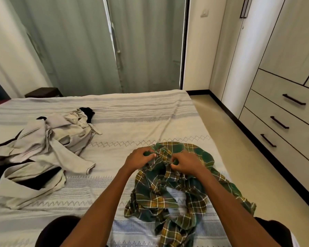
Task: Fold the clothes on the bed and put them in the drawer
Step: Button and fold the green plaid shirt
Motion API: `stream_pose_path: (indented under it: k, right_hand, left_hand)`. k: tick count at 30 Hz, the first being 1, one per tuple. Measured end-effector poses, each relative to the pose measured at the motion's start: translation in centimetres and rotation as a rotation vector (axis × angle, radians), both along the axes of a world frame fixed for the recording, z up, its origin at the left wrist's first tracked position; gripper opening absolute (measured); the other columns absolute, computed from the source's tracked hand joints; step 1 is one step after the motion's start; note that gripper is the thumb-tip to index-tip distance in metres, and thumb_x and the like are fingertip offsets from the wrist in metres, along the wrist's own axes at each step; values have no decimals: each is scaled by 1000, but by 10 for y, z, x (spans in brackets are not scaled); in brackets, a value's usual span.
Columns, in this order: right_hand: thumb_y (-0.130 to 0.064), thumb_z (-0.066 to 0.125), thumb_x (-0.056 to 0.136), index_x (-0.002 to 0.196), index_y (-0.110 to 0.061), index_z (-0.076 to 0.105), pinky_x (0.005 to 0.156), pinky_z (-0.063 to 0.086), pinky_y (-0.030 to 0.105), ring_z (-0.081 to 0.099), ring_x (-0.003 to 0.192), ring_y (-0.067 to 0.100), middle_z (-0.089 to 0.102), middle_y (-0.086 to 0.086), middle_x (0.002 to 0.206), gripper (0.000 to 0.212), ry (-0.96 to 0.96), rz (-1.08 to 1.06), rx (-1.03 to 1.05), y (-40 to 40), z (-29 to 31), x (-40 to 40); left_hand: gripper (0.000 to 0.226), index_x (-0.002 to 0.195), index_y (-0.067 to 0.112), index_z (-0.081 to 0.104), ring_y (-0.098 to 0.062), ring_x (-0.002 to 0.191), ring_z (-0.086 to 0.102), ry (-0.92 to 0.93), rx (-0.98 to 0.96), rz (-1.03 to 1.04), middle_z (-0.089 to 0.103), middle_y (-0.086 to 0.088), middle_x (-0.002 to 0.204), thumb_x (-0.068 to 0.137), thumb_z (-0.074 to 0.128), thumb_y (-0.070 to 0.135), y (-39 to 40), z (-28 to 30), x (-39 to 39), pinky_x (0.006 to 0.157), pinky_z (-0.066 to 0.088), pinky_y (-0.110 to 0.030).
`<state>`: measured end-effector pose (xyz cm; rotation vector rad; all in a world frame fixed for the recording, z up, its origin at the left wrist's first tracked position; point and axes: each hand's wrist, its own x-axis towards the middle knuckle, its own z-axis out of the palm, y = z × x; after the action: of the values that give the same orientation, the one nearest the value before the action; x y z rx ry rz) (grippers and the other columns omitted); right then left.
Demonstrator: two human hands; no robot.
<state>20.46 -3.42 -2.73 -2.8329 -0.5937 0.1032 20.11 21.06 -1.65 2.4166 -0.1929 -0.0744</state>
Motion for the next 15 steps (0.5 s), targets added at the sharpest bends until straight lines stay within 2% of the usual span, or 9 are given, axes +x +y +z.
stream_pose_path:
  k: [2, 5, 9, 12, 15]
  right_hand:
    - [-44, 61, 85, 99, -34, 66, 65, 50, 29, 60, 74, 7, 67, -12, 88, 18, 6, -6, 32, -1, -4, 4]
    - [-43, 57, 90, 102, -34, 63, 74, 53, 32, 58, 83, 9, 65, -12, 96, 16, -44, 6, 128, -4, -7, 7]
    - [-44, 53, 95, 106, -34, 61, 83, 48, 33, 54, 94, 8, 61, -12, 105, 17, -137, 62, 204, -6, -6, 10]
    - [-43, 51, 98, 111, -33, 62, 85, 47, 34, 53, 97, 9, 59, -10, 109, 20, -171, 67, 226, -5, -5, 12]
    - [-44, 50, 99, 110, -31, 62, 83, 47, 34, 53, 95, 8, 59, -11, 107, 21, -208, 54, 263, 0, -3, 13]
  left_hand:
    - [26, 86, 40, 67, -12, 80, 67, 24, -58, 14, 70, 14, 91, 78, 57, 62, -3, -2, 4, 71, 59, -40]
    - [19, 82, 41, 67, -15, 73, 68, 63, -147, 7, 72, 11, 80, 79, 60, 59, -9, -2, 10, 70, 58, -42]
    - [11, 80, 35, 70, -17, 78, 68, 108, -208, -15, 71, 10, 77, 87, 68, 44, -15, -2, 19, 80, 56, -47]
    - [12, 84, 27, 73, -15, 80, 70, 161, -263, -33, 74, 5, 77, 89, 71, 38, -17, 3, 21, 84, 54, -42]
    - [17, 90, 17, 74, -9, 76, 70, 176, -349, -44, 75, 1, 80, 90, 71, 34, -18, 8, 21, 79, 53, -29]
